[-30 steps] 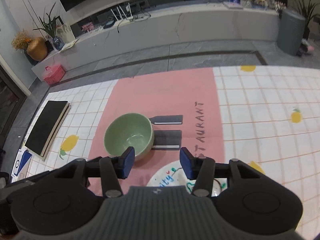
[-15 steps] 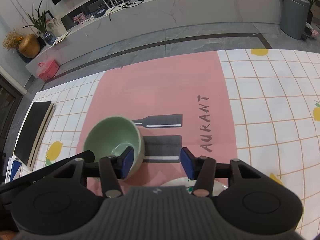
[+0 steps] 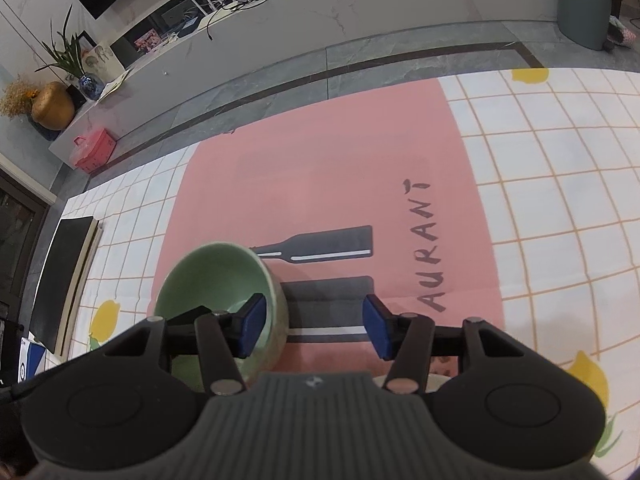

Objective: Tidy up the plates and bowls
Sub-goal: 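Move both grippers to the pale green bowl and grasp its rim, then lift the green bowl with both grippers and carry it over the steel bowls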

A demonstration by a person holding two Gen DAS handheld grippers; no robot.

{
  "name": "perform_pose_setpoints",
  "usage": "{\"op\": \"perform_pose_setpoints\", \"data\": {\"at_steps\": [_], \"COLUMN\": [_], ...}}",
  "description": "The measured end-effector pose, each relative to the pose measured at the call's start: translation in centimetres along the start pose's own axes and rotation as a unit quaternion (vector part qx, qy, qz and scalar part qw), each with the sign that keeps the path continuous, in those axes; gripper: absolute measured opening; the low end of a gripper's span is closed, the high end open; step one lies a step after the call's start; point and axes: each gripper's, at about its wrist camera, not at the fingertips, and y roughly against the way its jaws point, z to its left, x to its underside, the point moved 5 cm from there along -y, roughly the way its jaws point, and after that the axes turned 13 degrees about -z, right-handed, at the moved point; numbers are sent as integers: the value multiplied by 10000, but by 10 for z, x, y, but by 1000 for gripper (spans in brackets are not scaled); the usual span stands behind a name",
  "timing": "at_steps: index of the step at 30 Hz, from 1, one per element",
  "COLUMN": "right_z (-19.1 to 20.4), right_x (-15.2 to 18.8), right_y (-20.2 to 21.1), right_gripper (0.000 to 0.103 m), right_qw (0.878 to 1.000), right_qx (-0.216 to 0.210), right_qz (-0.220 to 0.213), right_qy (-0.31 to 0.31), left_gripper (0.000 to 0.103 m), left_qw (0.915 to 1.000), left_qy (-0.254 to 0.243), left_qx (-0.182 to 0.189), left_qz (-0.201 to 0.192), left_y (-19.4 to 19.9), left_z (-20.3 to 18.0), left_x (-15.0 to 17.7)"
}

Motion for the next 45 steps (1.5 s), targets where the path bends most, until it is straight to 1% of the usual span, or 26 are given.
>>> {"op": "perform_pose_setpoints", "data": {"at_steps": [4, 5, 6, 7, 9, 11, 14, 15, 18, 20, 23, 27, 29, 32, 34, 36, 40, 45], "right_z": [2, 3, 3, 3, 3, 5, 8, 9, 9, 7, 5, 4, 6, 10, 11, 13, 15, 14], "right_x": [3, 4, 5, 6, 7, 9, 9, 10, 11, 12, 11, 11, 12, 14, 15, 16, 17, 18], "right_y": [-8, -10, -12, -14, -18, -20, -21, -21, -21, -21, -21, -21, -22, -25, -26, -25, -25, -23], "right_gripper": [53, 52, 48, 45, 44, 44, 44, 44, 43, 43, 43, 42, 38, 26, 9, 8, 8, 8], "right_qw": [10000, 9999, 9998, 9996, 9991, 9991, 9995, 9996, 9995, 9994, 9994, 9992, 9993, 9995, 9995, 9998, 9998, 9995], "right_qx": [-15, -19, -28, -52, -81, -61, 86, 127, 203, 177, 146, 37, -35, -42, -34, 8, 42, 72], "right_qz": [28, 53, 78, 108, 160, 158, 53, -3, -172, -244, -247, -200, -112, -8, 21, 15, 51, 124], "right_qy": [-90, -133, -179, -248, -392, -387, -294, -234, -186, -196, -215, -353, -361, -312, -328, -223, -211, -296], "left_gripper": [39, 38, 36, 34, 33, 31, 29, 29, 24, 23, 22, 21, 22, 20, 19, 18, 18, 18], "left_qw": [10000, 10000, 10000, 10000, 9999, 9999, 9998, 9996, 9980, 9973, 9982, 9987, 9984, 9978, 9983, 9986, 9973, 9974], "left_qy": [-29, -27, -18, -13, -33, -42, -138, -228, -518, -599, -442, -430, -500, -640, -554, -465, -694, -668], "left_qx": [61, 54, 45, 28, -12, -30, -5, 20, 101, 138, 230, 254, 254, 191, 207, 247, 246, 262], "left_qz": [62, 66, 53, 13, -99, -153, -137, -187, -339, -412, -327, -122, -41, 10, 9, 17, 33, 119], "left_y": [-3, -4, -5, -5, -3, -2, -2, -1, 2, 3, 2, -1, -1, -1, -1, 0, 1, 3], "left_z": [-2, -2, -1, 0, 2, 4, 3, 1, -7, -10, -9, -8, -9, -11, -9, -8, -10, -10], "left_x": [3, 4, 4, 4, 4, 4, 4, 5, 6, 6, 5, 6, 7, 10, 10, 10, 11, 11]}}
